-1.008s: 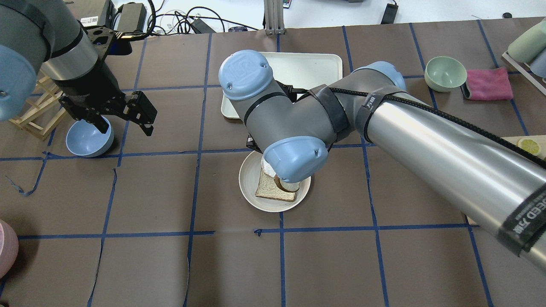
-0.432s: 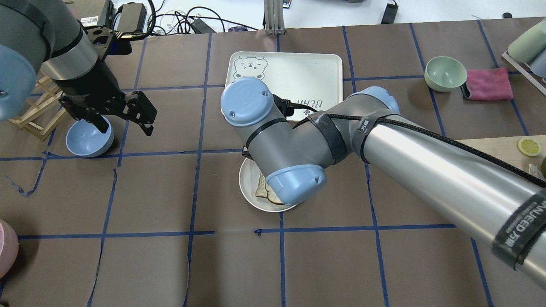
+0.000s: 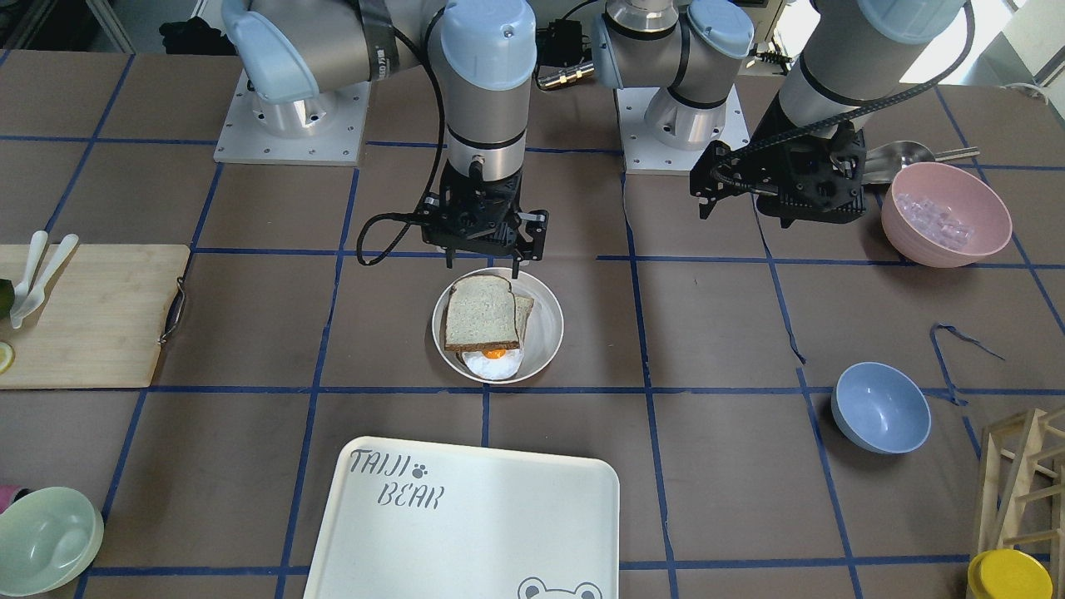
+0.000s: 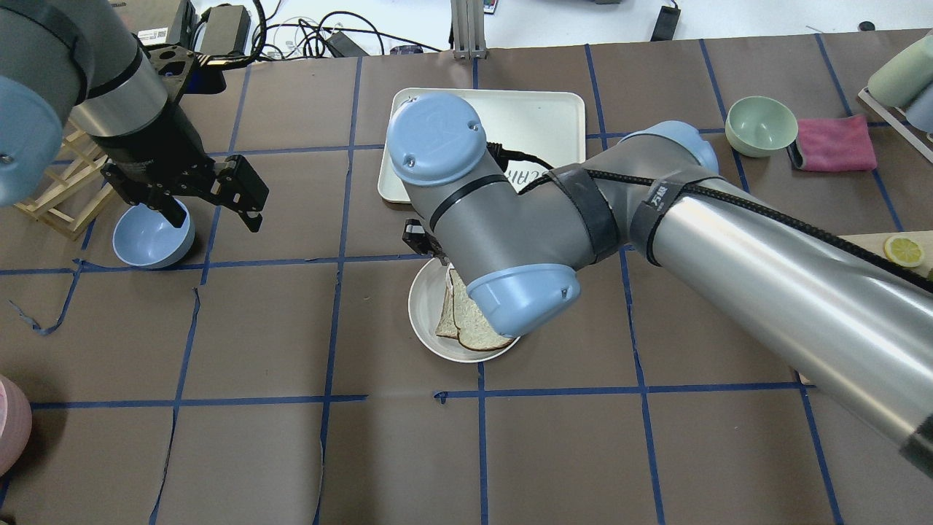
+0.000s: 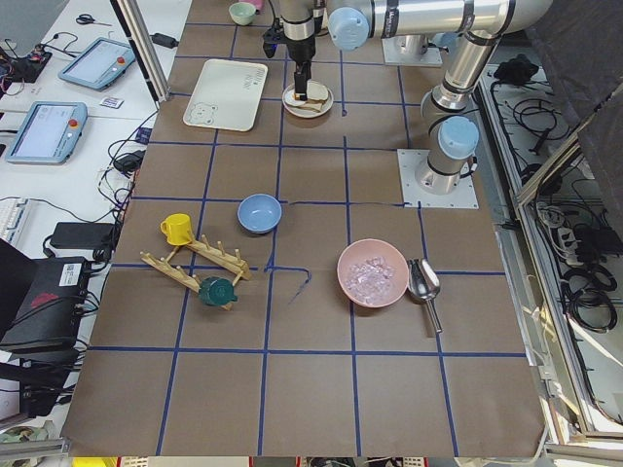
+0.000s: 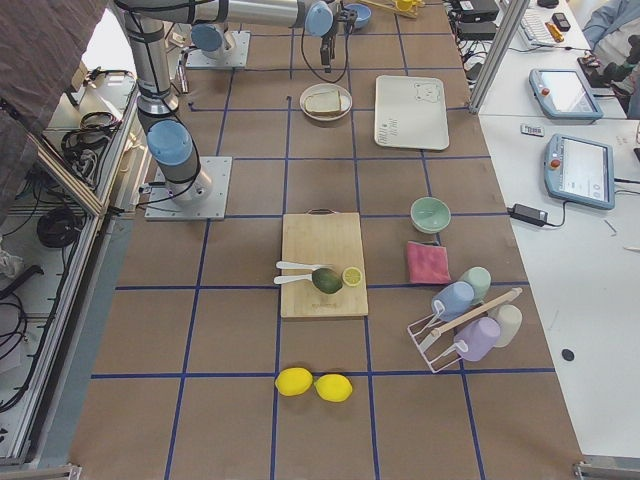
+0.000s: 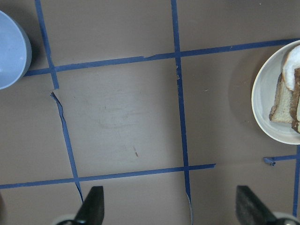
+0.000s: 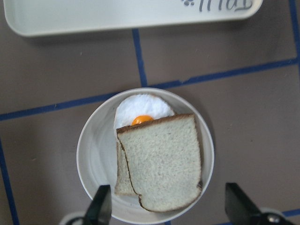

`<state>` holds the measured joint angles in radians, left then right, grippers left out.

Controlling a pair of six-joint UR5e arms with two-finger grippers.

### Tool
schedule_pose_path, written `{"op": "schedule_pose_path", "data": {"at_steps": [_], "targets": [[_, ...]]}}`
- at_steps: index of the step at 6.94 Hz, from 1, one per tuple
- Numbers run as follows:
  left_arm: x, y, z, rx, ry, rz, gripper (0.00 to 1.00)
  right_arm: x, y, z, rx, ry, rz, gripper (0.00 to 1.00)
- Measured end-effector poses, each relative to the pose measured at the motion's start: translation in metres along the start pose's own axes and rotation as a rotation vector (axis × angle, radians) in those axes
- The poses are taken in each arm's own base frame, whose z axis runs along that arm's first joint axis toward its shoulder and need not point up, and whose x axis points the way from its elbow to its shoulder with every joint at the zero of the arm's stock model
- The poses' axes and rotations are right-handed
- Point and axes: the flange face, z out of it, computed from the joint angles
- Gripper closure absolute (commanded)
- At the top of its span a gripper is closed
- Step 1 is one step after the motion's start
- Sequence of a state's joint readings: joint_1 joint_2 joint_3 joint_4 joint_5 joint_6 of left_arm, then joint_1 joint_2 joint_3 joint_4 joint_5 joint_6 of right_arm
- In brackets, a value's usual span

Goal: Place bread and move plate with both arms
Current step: 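Raise the right gripper away from the plate while the left arm moves toward it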

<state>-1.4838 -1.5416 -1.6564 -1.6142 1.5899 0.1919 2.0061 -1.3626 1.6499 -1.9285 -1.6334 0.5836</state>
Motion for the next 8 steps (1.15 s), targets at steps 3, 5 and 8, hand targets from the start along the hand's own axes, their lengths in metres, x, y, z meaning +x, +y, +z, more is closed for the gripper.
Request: {"op": "schedule_pose_path", "data": {"at_steps": [3,5,8], "targets": [[-0.006,-0.02,-0.001,0.093,-0.019,-0.016,0.0,0.103,-0.105,-0.097,-0.042,0.022,-0.149,0.0],[-0.009,-0.035,0.017,0.097,-0.012,-0.02,0.0,0.157,-0.133,-0.124,-0.094,0.013,-0.297,0.0],[0.001,-0.048,0.077,0.077,0.036,-0.055,0.0,0.19,-0.141,-0.125,-0.11,-0.034,-0.325,0.0]]}}
